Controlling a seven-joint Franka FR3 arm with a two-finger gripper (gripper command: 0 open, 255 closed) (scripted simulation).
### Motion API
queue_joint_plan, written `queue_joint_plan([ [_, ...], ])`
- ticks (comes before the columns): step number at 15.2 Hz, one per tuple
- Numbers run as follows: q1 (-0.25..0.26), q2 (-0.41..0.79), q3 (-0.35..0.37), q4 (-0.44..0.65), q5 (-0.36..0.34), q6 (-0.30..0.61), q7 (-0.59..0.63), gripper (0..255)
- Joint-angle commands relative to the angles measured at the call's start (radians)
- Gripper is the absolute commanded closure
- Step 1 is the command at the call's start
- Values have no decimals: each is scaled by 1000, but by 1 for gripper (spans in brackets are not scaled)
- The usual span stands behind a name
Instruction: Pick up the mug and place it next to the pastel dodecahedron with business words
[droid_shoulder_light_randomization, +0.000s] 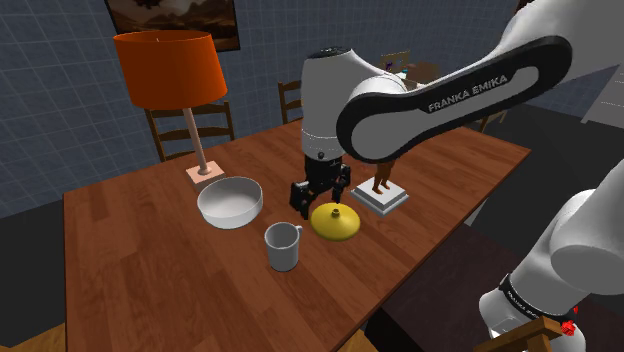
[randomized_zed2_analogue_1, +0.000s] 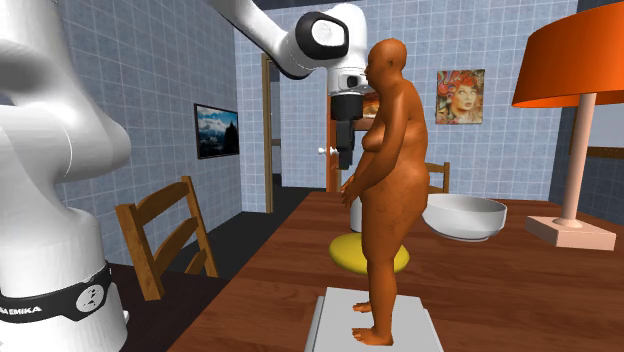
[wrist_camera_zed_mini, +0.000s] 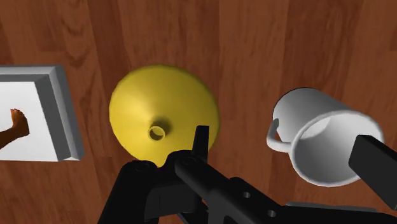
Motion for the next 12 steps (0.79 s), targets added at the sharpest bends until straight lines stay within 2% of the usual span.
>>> queue_joint_plan([
  [1,11,97,32,64,-70,12,82,0],
  [5,68,283,50,196,-214,12,221,0],
  [9,161,465,28,355,-339,-18,329,0],
  [10,187,509,19,399,-365,-29,350,0],
  [12,196,524,12,402,-373,-21,356,0],
])
